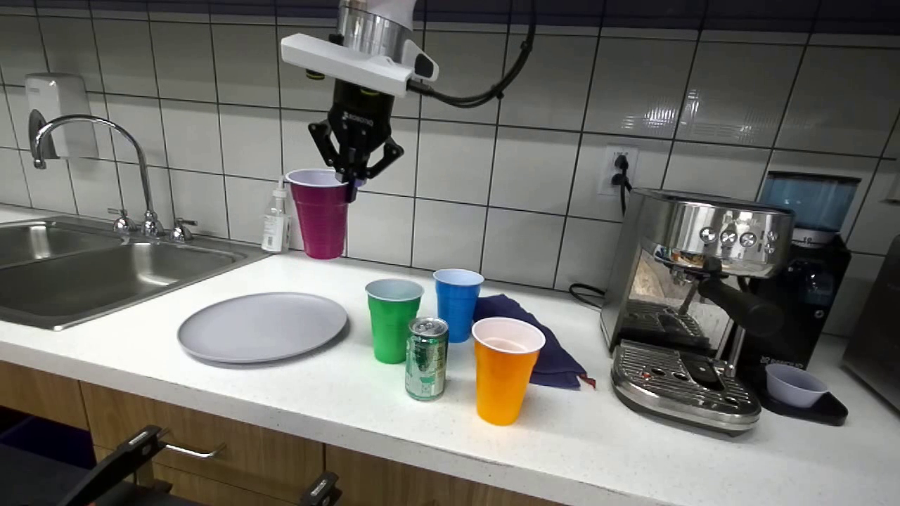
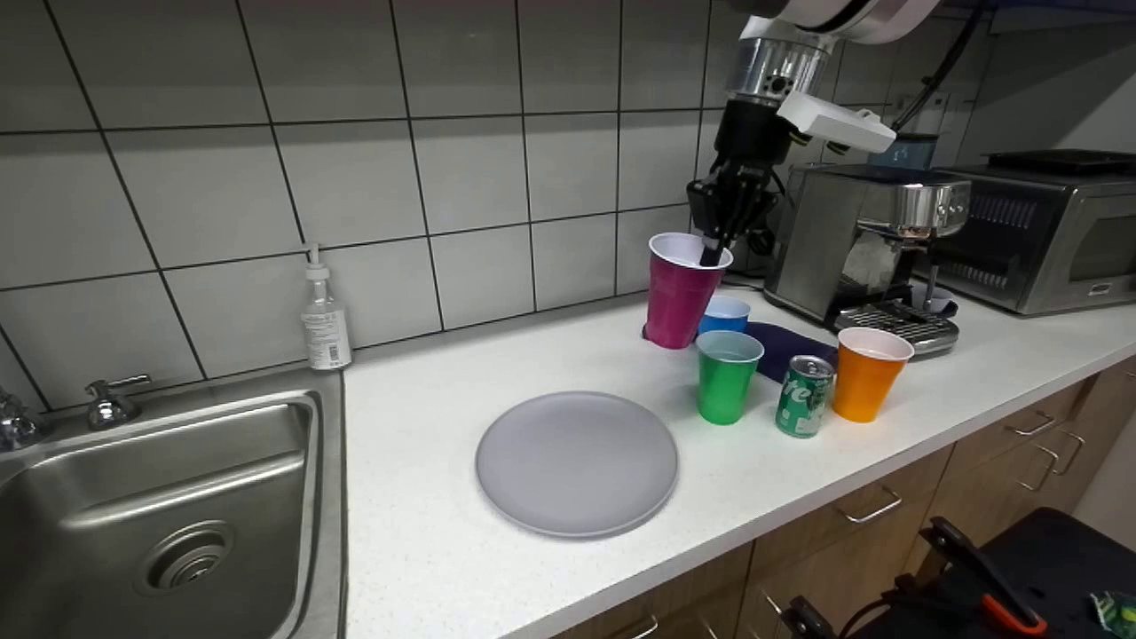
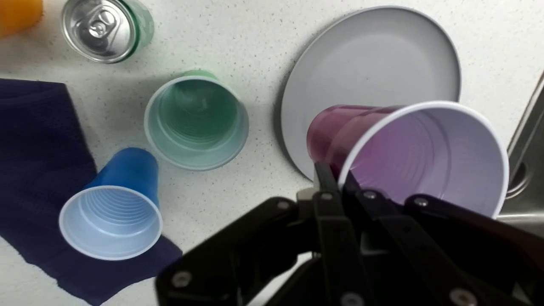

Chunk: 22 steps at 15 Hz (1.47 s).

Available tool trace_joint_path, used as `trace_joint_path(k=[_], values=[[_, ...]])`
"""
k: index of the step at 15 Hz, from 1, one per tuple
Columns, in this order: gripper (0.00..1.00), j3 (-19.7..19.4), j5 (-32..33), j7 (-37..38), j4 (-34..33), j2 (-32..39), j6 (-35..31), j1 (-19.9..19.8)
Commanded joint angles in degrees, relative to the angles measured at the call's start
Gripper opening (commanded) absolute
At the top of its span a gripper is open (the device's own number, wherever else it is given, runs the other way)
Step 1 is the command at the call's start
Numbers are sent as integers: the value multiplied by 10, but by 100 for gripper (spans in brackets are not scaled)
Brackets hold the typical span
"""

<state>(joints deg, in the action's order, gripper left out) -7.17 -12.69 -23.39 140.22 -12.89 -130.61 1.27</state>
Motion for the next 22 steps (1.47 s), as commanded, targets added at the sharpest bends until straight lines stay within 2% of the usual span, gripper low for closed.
trace_joint_path(k=[1,10,22], values=[[1,-7,9,-3,-43,38,14,-14],[1,-13,7,-5,-97,98,19,-40],[1,-20,27,-7,-97,93,32,-70]])
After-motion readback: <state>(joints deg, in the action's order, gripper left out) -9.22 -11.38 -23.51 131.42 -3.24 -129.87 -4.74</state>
